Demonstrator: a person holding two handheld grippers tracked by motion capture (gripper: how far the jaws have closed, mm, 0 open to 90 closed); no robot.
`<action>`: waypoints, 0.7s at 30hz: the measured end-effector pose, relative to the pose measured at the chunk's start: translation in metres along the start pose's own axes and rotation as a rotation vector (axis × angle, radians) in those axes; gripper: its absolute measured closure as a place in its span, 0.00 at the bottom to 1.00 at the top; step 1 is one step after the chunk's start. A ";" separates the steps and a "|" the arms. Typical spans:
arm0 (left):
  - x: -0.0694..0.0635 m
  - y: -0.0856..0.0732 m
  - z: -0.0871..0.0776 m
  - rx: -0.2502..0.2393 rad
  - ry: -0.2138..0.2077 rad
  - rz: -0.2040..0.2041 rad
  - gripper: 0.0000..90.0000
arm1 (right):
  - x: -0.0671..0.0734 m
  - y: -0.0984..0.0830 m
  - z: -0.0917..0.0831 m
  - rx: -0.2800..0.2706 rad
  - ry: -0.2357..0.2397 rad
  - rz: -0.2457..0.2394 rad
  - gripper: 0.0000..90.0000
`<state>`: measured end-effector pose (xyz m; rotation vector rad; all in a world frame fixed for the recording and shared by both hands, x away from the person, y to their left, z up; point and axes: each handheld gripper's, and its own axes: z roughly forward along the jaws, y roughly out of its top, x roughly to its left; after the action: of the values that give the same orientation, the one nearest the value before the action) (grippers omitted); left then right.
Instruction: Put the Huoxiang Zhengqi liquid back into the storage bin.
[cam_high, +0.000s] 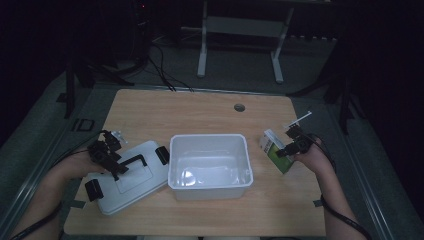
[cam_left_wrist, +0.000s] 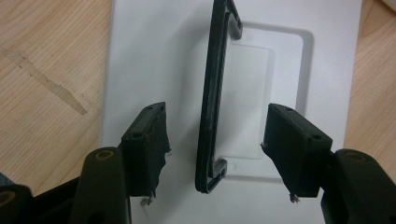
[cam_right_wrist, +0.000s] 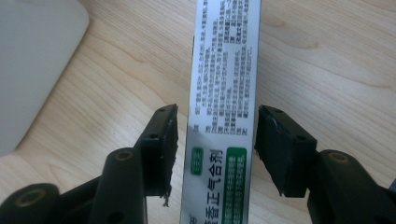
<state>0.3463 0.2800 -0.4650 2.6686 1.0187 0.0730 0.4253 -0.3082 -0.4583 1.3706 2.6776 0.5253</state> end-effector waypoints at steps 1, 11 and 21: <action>0.000 0.000 0.000 0.002 0.001 0.000 0.44 | 0.001 0.001 0.001 0.009 0.001 -0.002 0.56; 0.000 -0.002 0.006 0.001 -0.010 -0.001 0.44 | 0.002 0.003 0.011 0.053 -0.041 -0.021 0.68; 0.001 -0.003 0.006 0.010 -0.003 -0.006 0.44 | -0.001 0.000 0.003 0.030 -0.063 -0.029 0.70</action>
<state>0.3459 0.2809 -0.4719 2.6734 1.0294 0.0631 0.4265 -0.3082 -0.4612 1.3298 2.6615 0.4340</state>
